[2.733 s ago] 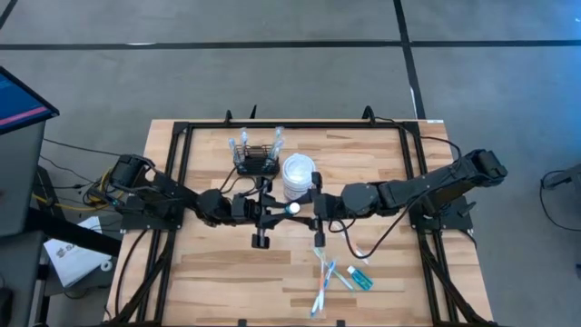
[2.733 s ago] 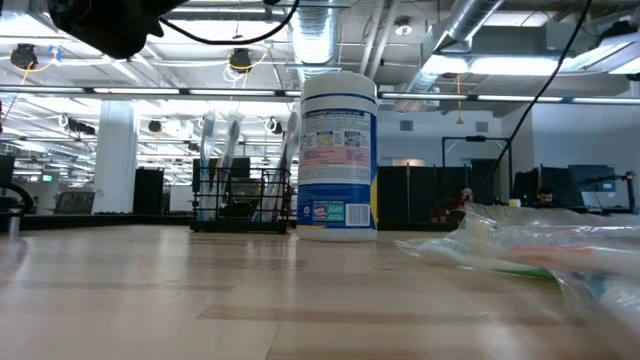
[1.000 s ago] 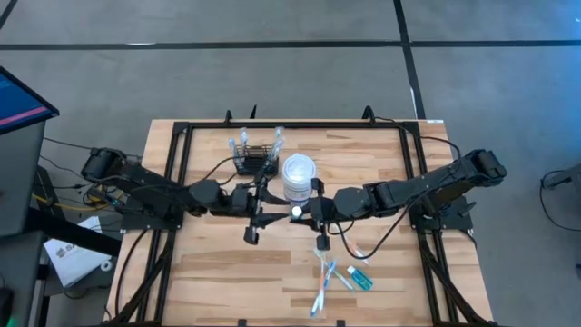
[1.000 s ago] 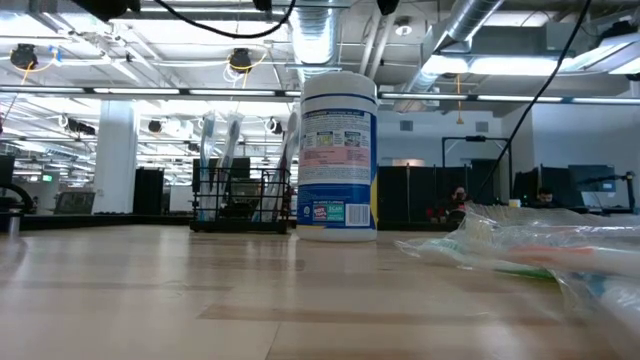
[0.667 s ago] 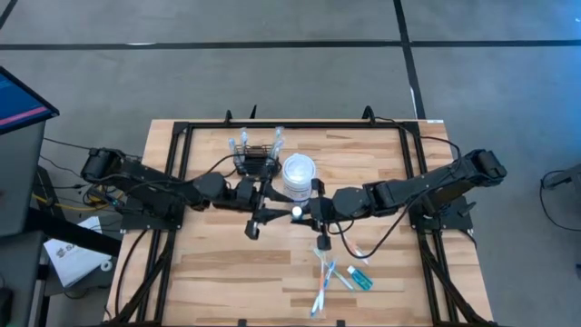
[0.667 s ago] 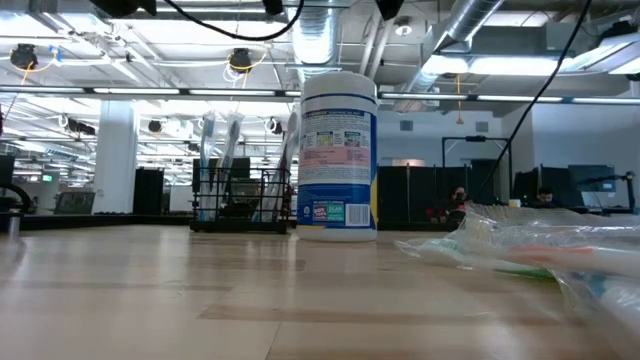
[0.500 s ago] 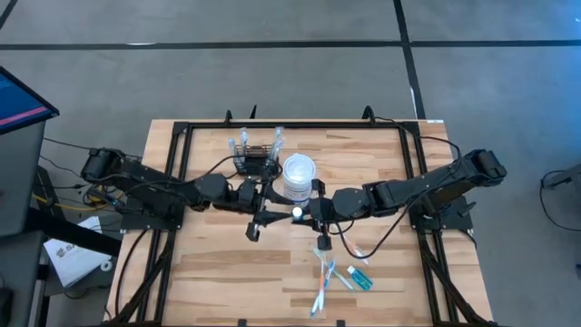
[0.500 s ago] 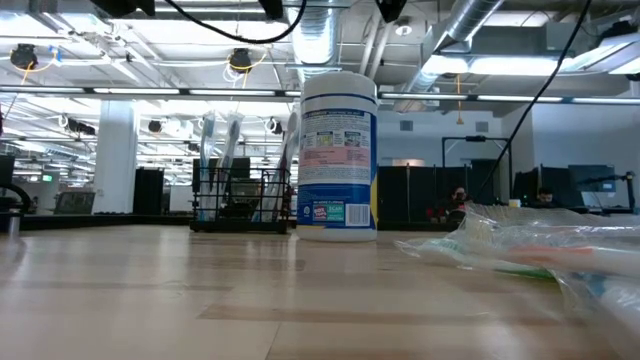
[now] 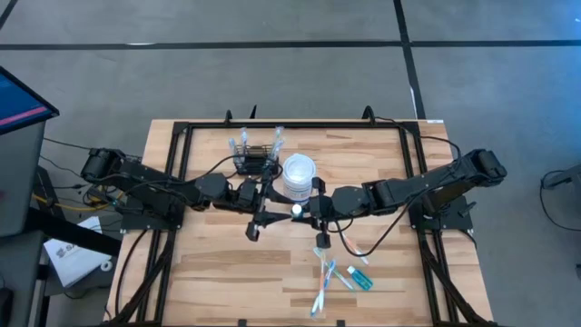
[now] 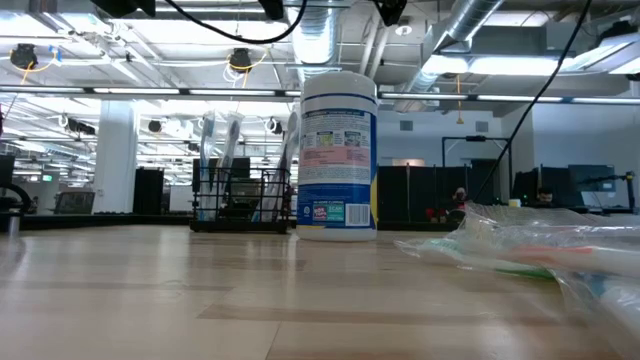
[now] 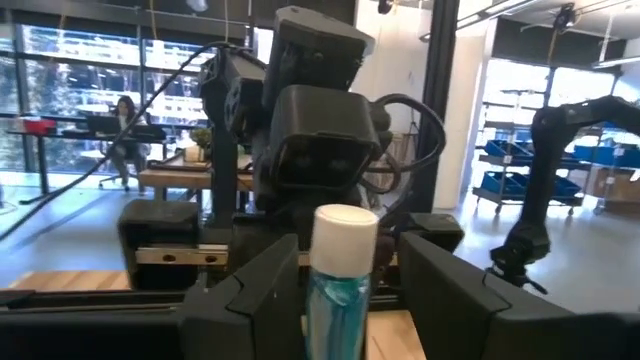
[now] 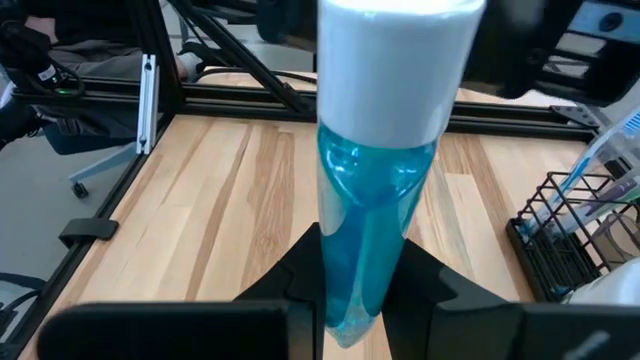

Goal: Pick & Place toothbrushing station
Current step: Put the top blue mouthwash into the mesh organizer

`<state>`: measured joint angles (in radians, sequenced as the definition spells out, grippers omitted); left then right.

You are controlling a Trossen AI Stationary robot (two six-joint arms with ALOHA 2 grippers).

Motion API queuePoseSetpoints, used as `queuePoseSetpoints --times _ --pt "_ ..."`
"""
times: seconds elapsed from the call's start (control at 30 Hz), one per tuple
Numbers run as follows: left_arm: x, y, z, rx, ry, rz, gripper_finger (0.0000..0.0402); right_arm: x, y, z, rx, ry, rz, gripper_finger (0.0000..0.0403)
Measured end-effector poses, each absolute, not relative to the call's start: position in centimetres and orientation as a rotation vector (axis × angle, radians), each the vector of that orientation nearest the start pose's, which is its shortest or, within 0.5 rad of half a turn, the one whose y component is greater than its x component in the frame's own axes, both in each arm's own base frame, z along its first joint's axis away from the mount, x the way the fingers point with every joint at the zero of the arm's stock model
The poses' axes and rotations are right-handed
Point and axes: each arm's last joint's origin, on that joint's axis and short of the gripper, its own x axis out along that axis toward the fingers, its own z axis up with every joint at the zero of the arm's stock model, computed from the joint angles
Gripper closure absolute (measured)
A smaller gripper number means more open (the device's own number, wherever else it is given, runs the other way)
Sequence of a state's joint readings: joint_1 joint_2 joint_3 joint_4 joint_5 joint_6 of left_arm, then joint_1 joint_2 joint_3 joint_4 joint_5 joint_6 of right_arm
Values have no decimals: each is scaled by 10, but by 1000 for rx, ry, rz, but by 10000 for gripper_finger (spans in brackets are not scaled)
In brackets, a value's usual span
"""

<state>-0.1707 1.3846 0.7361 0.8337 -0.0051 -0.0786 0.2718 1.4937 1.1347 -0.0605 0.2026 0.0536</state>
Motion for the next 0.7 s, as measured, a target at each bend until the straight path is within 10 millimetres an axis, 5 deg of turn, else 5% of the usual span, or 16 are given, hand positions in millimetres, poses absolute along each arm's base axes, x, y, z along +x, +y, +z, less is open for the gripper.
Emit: queuePoseSetpoints --times 0.4,0.7 --pt "319 -54 281 -20 -102 -143 233 327 85 297 -37 420 57 348" --pt "319 -54 289 6 -130 -140 234 326 85 296 -39 428 57 348"
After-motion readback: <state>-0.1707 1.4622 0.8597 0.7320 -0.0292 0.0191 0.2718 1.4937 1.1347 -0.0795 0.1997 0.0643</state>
